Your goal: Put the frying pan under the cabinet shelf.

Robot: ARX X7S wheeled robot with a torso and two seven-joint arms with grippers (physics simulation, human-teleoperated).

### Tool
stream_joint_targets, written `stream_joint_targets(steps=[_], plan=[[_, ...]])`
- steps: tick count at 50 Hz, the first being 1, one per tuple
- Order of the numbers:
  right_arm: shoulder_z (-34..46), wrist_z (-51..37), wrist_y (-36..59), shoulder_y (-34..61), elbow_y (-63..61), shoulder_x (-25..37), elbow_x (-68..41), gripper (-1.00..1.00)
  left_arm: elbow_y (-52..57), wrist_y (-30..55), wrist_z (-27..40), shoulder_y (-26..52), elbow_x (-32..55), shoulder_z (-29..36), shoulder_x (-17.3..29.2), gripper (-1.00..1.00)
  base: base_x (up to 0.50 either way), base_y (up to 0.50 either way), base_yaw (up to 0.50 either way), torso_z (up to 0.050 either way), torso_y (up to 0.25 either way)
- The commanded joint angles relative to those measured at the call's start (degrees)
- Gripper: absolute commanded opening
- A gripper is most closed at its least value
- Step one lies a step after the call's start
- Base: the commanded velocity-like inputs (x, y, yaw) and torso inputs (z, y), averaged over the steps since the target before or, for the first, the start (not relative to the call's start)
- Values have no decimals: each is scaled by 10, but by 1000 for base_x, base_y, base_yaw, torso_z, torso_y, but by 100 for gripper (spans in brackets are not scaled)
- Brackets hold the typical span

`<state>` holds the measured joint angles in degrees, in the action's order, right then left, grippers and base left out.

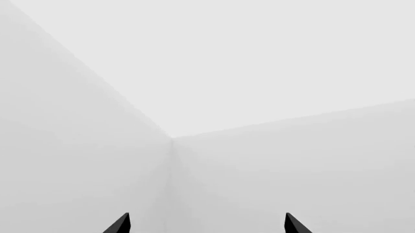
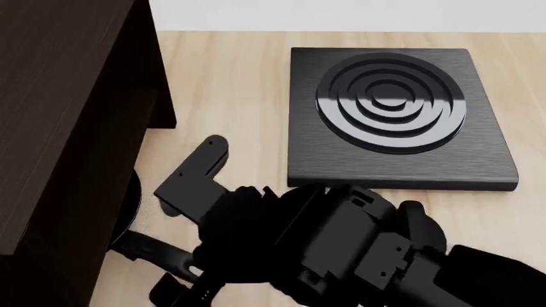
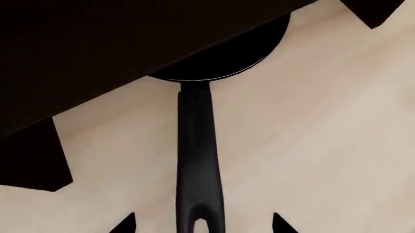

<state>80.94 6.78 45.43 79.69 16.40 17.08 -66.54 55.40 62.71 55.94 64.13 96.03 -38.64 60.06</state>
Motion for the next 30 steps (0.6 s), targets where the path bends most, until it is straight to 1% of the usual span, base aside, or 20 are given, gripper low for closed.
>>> stream_joint_targets(steps=[1, 5, 8, 16, 30], plan=[[-65, -98, 29, 19, -169, 121, -85, 100, 1, -11, 11, 10, 2, 22, 1, 100, 0, 0, 0, 0, 0], [-86, -129, 27, 17, -216, 156, -114, 100, 1, -16, 17, 16, 4, 33, 2, 100, 0, 0, 0, 0, 0], [-111, -169, 22, 10, -282, 205, -153, 100, 0, -21, 23, 24, 9, 45, 6, 100, 0, 0, 0, 0, 0], [-148, -233, 1, -7, -369, 283, -208, 100, -1, -30, 32, 35, 13, 63, 8, 100, 0, 0, 0, 0, 0], [-216, -313, -101, -60, -480, 420, -263, 100, -4, -43, 44, 61, 18, 99, 16, 100, 0, 0, 0, 0, 0]])
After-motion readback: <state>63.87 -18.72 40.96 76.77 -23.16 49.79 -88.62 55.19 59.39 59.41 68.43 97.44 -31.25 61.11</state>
